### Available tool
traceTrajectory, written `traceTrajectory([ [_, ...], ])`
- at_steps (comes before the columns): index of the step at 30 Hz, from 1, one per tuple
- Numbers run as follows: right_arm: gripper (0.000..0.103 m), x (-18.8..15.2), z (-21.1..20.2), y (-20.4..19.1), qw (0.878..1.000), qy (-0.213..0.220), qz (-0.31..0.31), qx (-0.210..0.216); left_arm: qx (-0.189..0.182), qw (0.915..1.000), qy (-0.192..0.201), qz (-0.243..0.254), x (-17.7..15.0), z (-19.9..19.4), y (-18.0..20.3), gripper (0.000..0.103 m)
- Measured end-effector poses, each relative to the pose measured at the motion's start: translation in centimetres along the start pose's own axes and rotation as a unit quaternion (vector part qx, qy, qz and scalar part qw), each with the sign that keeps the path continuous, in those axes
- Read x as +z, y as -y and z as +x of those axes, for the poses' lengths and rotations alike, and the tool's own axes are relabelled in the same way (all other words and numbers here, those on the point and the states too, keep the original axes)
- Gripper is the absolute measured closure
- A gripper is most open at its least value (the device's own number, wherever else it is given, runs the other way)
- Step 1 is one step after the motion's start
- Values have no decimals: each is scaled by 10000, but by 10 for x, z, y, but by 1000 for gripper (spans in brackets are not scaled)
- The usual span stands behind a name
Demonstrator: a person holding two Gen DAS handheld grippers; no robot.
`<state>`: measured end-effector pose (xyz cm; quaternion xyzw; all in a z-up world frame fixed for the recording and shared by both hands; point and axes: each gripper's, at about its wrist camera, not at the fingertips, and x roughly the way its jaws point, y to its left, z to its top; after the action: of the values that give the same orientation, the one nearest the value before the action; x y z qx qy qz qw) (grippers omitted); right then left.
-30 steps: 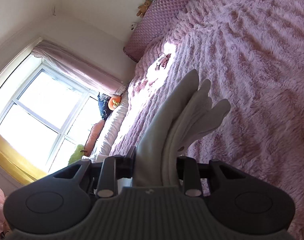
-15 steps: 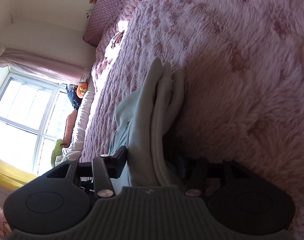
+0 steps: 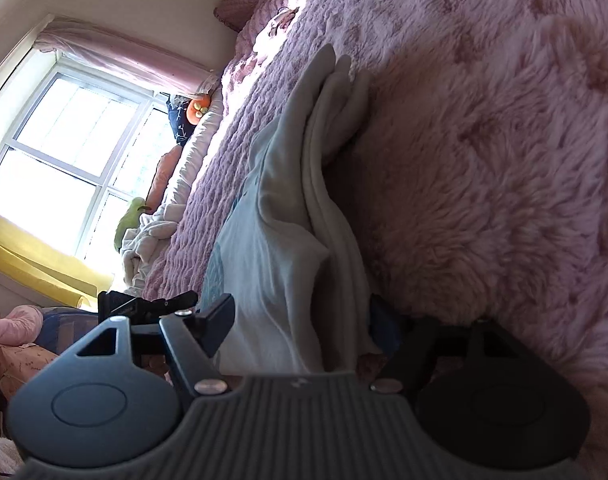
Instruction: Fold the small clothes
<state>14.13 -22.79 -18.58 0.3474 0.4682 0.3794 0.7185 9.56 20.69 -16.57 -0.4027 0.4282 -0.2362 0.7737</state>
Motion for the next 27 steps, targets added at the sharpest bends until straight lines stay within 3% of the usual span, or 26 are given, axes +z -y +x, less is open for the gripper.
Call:
traceTrajectory([
  [5,36,3,16,1,9999,-145,-72,28,13,9980,-611,142,-25,23,2,42],
  [6,40,4,18,0,9998,-159,-86,26,20,9981,-589,157,-28,28,2,42],
  [8,71,9,18,-2,9996,-251,-52,-67,-56,9987,-507,85,-30,33,2,41],
  [11,80,9,16,-2,9988,-325,325,-143,-331,9985,-417,-126,-28,27,6,43],
  [14,84,9,5,-11,9967,-304,752,-60,-556,9978,-305,-213,-25,9,15,48],
  [17,84,3,-8,-21,9936,-295,1089,11,-562,9964,-481,-417,-26,0,15,48],
  [21,84,-10,-5,-15,9925,-415,965,-626,31,9948,-889,-501,-36,20,0,55],
  [24,83,-21,-7,3,9909,-274,1183,-571,138,9952,-854,-458,-44,21,-4,57],
  [27,76,-25,-18,-3,9917,-57,1159,-562,423,9969,-661,-25,-48,2,13,57],
])
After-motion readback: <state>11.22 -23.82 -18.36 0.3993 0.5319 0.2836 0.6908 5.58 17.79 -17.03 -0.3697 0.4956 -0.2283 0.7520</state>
